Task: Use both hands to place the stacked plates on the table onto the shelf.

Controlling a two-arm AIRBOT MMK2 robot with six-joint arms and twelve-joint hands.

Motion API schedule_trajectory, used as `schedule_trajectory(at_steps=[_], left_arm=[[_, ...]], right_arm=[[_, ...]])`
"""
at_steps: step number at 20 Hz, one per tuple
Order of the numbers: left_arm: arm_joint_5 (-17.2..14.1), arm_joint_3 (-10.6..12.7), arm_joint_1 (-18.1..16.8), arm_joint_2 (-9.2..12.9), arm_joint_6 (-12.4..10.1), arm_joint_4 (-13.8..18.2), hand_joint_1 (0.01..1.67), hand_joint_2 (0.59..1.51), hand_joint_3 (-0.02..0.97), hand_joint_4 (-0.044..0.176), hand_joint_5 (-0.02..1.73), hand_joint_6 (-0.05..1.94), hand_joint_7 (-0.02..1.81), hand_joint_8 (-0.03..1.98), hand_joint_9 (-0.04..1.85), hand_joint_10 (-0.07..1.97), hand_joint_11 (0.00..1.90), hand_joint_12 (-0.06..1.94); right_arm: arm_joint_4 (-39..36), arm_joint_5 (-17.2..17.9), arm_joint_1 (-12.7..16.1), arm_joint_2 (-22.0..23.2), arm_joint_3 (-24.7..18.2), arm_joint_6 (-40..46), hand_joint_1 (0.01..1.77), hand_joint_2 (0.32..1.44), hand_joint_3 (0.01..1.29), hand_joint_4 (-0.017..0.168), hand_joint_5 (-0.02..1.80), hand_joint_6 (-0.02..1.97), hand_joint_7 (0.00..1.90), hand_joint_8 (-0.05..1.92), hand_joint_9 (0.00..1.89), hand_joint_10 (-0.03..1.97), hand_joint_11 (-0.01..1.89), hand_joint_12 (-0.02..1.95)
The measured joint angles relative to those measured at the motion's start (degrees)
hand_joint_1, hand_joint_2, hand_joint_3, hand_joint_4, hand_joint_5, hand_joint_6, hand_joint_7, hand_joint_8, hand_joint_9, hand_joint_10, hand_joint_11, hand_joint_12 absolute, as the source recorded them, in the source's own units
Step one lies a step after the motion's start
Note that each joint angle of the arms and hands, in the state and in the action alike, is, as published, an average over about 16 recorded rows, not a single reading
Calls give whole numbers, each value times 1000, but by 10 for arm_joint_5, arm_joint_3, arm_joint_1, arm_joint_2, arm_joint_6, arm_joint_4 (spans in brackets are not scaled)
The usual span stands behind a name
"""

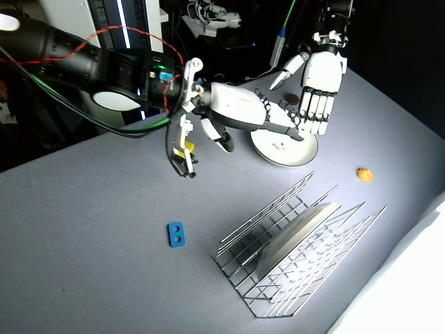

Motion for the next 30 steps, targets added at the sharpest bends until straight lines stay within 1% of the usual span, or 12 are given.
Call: schedule_trajectory(at_steps=[6, 13, 18, 21, 24, 30], left_arm=[[22, 2, -2, -5, 4, 1, 14, 1097, 15, 3, 21, 12, 20, -2, 2, -2, 20, 10], [59, 0, 5, -15, 4, 6, 13, 1101, 15, 1, 12, -1, 16, -2, -13, -25, 22, 11], [75, -3, 13, -22, 4, 1, 13, 1103, 15, -3, 3, -14, 10, -4, -23, -39, 23, 15], [80, -6, 18, -24, 4, -5, 13, 1104, 15, -5, -3, -22, 8, -5, -24, -43, 24, 18], [81, -11, 25, -26, 3, -16, 13, 1102, 15, -7, -8, -28, 4, -6, -25, -46, 24, 20], [82, -23, 35, -27, 3, -43, 13, 1100, 15, -8, -12, -33, 0, -8, -27, -49, 25, 19]], right_arm=[[8, 5, 4, 22, -19, 7, 1196, 895, 10, 3, 25, 32, 19, 20, 13, 9, 21, 226], [14, 7, 8, 29, -23, 14, 1201, 906, 10, 3, 21, 32, 19, 20, 13, 9, 20, 198], [13, 8, 6, 24, -24, 15, 1209, 917, 10, 3, 17, 33, 19, 20, 13, 9, 20, 181], [9, 10, 4, 11, -16, 14, 1210, 922, 10, 3, 15, 33, 19, 21, 13, 9, 20, 201], [0, 11, 1, -12, 0, 12, 1206, 919, 10, 3, 13, 33, 20, 20, 13, 9, 21, 237], [-24, 6, -8, -81, 60, 6, 1193, 903, 10, 3, 13, 33, 19, 20, 13, 10, 20, 359]])
